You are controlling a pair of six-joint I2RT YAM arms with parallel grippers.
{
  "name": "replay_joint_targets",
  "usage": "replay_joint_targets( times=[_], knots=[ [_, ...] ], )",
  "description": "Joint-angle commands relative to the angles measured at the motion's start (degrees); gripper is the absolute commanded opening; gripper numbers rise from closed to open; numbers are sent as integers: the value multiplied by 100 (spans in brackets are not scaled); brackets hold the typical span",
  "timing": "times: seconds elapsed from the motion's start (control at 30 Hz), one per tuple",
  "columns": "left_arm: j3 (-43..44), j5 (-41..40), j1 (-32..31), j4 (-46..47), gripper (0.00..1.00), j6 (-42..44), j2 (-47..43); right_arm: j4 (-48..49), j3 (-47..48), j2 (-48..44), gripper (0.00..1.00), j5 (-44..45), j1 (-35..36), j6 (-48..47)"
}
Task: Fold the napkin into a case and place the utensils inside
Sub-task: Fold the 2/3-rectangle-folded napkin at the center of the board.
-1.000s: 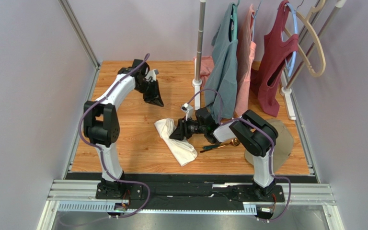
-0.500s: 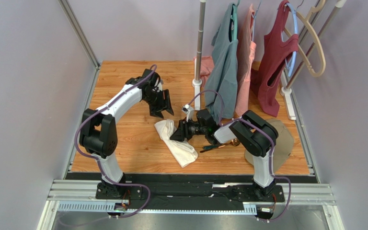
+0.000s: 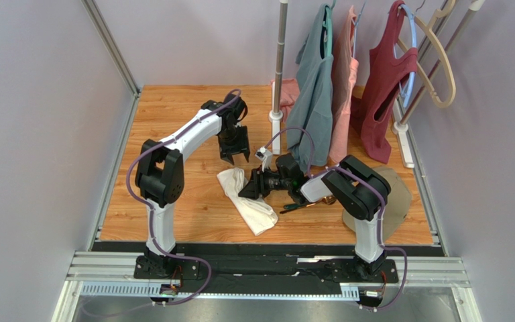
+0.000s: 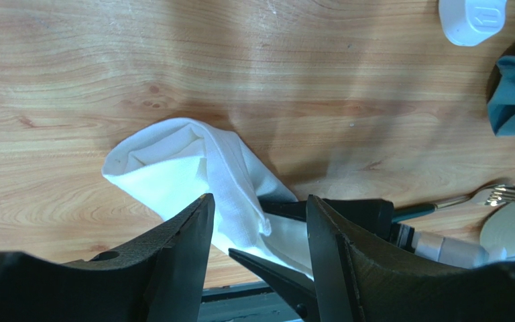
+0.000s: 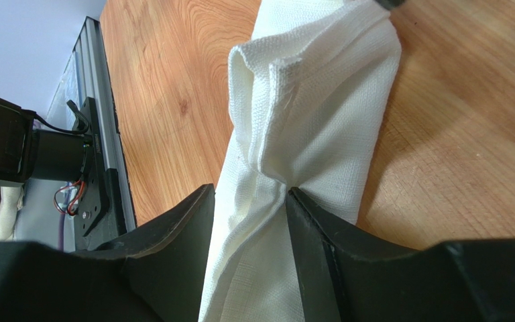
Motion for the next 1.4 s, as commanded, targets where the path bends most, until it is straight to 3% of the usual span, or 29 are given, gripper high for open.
replay_joint_targets(
  times=[0.0,0.3,0.6,0.7,0.8,0.83,0.87,1.37],
  knots=[
    [360,-162,-153,-444,61,-44,259,-1055,-401,213,52,337,34,-176],
    [150,-576,-268,-525,58,36,67,-1020,-410,204,52,372,43,-176],
    [-114,154,-286,-147,47,141,136,-1020,-454,142,52,407,34,-194],
    [-237,215,-286,37,38,220,14,-1038,-472,125,52,425,43,-185],
    [-351,259,-242,187,21,430,-118,-1090,-489,81,52,434,43,-185],
    [-360,294,-233,214,6,510,-118,-1125,-481,55,52,416,43,-185],
    [-378,260,-216,205,0,563,-136,-1204,-472,54,52,407,34,-150],
    [-1836,1472,558,1778,0,1433,-778,-2750,-323,-947,58,-173,26,570]
  ],
)
